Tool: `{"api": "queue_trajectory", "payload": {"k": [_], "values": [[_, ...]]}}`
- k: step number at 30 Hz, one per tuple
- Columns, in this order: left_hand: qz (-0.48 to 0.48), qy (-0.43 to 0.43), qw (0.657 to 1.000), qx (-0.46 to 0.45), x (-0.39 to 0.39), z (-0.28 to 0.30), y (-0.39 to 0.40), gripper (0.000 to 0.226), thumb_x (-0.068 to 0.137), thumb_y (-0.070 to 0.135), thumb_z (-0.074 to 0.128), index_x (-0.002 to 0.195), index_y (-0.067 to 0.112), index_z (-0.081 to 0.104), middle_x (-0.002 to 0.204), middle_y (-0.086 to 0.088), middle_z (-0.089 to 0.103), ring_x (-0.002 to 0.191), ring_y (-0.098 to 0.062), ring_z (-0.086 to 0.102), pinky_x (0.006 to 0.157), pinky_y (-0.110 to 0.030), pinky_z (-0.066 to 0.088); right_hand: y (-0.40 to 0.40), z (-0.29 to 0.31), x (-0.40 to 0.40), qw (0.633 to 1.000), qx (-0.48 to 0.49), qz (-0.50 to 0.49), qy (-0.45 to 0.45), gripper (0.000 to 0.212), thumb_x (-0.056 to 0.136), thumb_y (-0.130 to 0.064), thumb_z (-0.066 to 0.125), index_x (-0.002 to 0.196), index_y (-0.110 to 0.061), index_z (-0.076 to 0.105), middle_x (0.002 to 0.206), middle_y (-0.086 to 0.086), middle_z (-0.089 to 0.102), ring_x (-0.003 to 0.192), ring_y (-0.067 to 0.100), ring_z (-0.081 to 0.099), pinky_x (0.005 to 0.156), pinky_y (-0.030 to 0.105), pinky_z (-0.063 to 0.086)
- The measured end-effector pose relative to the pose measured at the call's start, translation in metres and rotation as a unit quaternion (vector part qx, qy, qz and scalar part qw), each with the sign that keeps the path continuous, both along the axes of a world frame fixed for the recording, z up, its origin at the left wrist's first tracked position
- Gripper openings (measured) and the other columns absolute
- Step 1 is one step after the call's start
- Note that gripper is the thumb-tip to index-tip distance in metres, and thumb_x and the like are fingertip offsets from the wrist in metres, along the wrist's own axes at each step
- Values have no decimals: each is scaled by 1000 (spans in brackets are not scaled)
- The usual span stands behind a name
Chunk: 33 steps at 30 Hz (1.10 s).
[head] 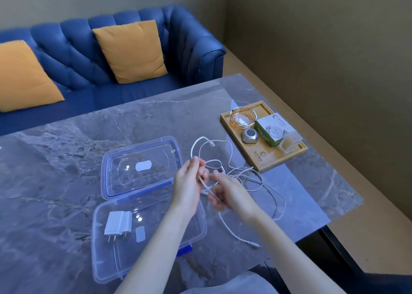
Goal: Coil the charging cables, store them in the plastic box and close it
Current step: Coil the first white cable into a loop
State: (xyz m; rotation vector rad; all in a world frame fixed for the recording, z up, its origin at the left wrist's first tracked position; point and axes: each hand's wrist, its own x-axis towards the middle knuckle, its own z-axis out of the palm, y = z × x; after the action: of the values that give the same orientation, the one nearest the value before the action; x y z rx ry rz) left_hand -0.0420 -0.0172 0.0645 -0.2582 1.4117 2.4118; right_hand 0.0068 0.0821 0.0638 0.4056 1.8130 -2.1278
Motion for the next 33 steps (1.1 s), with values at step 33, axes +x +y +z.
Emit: {"api": "queue_trajectory", "payload": {"k": [33], "values": [[-236,-37,969,-65,-1,33,-92,59,96,43,18,88,7,65,69,-7,75,51,-15,65,48,-21,38,-23,-9,-63,892,368,251,75,27,68,-37,52,50,-18,47,45,-4,38,44,11,34,48,26,32]]}}
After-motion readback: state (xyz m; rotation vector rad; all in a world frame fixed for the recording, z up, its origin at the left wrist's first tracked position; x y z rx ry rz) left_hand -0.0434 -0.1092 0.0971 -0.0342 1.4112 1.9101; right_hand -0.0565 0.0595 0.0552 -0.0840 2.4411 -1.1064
